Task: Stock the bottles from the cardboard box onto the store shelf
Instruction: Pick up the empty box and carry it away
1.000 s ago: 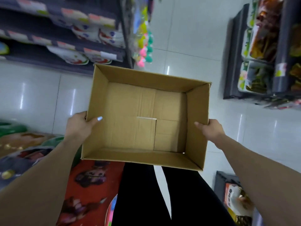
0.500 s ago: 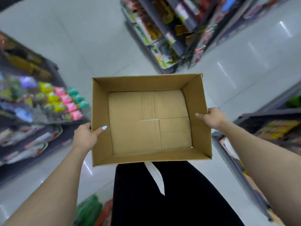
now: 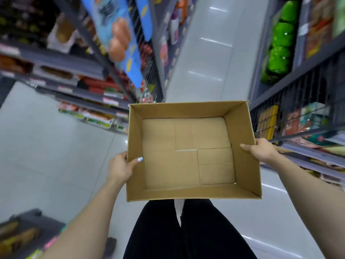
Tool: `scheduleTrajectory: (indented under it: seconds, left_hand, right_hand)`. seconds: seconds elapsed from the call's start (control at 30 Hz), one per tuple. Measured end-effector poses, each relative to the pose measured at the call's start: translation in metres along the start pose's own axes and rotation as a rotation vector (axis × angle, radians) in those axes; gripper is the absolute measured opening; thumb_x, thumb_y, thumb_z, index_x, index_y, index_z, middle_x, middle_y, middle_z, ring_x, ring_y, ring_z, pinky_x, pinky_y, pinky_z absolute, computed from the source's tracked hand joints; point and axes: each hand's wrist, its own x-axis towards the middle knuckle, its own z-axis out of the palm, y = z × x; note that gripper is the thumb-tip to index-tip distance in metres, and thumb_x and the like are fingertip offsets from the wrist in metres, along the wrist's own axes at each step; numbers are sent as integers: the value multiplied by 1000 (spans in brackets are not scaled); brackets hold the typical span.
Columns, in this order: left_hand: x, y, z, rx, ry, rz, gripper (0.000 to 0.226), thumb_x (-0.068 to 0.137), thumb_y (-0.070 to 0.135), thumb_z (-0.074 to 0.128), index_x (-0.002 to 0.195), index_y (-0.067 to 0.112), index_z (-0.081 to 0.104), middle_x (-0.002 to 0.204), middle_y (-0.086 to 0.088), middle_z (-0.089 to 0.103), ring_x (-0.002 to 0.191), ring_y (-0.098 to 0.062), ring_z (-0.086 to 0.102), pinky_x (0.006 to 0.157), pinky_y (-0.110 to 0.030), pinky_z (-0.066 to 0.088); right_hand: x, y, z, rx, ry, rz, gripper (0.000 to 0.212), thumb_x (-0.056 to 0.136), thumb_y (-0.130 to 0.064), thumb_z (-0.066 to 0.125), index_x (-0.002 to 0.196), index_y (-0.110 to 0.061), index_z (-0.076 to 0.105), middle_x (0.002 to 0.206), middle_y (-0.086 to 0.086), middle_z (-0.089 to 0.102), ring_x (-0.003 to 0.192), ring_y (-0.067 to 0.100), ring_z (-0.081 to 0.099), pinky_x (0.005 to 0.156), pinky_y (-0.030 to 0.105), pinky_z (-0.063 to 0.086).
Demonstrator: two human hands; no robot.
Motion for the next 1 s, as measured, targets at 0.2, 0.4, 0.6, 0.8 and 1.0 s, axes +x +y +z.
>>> scheduleTrajectory:
  seconds: [0.2, 0.4, 0.6, 0.8, 1.0]
  left_hand:
    - [66, 102, -4, 149, -144, 170, 37, 81, 31, 71, 107, 6, 68, 98, -11, 72, 83, -27, 63, 67, -31, 47]
    - [124, 205, 1, 215, -168, 268, 35, 82, 33, 69, 108, 10, 68, 95, -10, 71, 80, -24, 63, 70, -31, 48]
    - [175, 288, 28, 213, -189, 261, 30, 83, 37, 67, 97, 11, 71, 92, -13, 74, 86, -30, 68, 79, -40, 55]
    - [215, 367, 43, 248, -211, 276, 34, 83, 37, 66, 102, 10, 70, 97, -12, 73, 88, -29, 67, 77, -37, 54]
    - [271, 426, 45, 219, -219, 247, 39, 83, 40, 65, 110, 12, 67, 108, -14, 71, 97, -32, 66, 86, -38, 53]
  right_hand:
    - [17, 0, -44, 194, 66, 117, 36, 91, -27, 62, 116, -1, 62, 110, 16, 68, 103, 36, 64, 93, 47, 52]
    - [59, -36, -95, 277, 139, 140, 45, 91, -29, 61, 127, -2, 56, 125, 16, 62, 115, 35, 58, 92, 41, 47]
    - [124, -62, -144, 328, 114, 199, 39, 92, -29, 60, 121, -2, 59, 120, 18, 65, 109, 37, 62, 95, 46, 51]
    - [177, -99, -201, 351, 86, 234, 37, 93, -30, 59, 121, -5, 59, 120, 16, 65, 109, 35, 61, 96, 46, 49]
    - [237, -149, -241, 324, 95, 195, 38, 93, -31, 58, 123, -7, 58, 113, 12, 64, 109, 32, 61, 85, 40, 48]
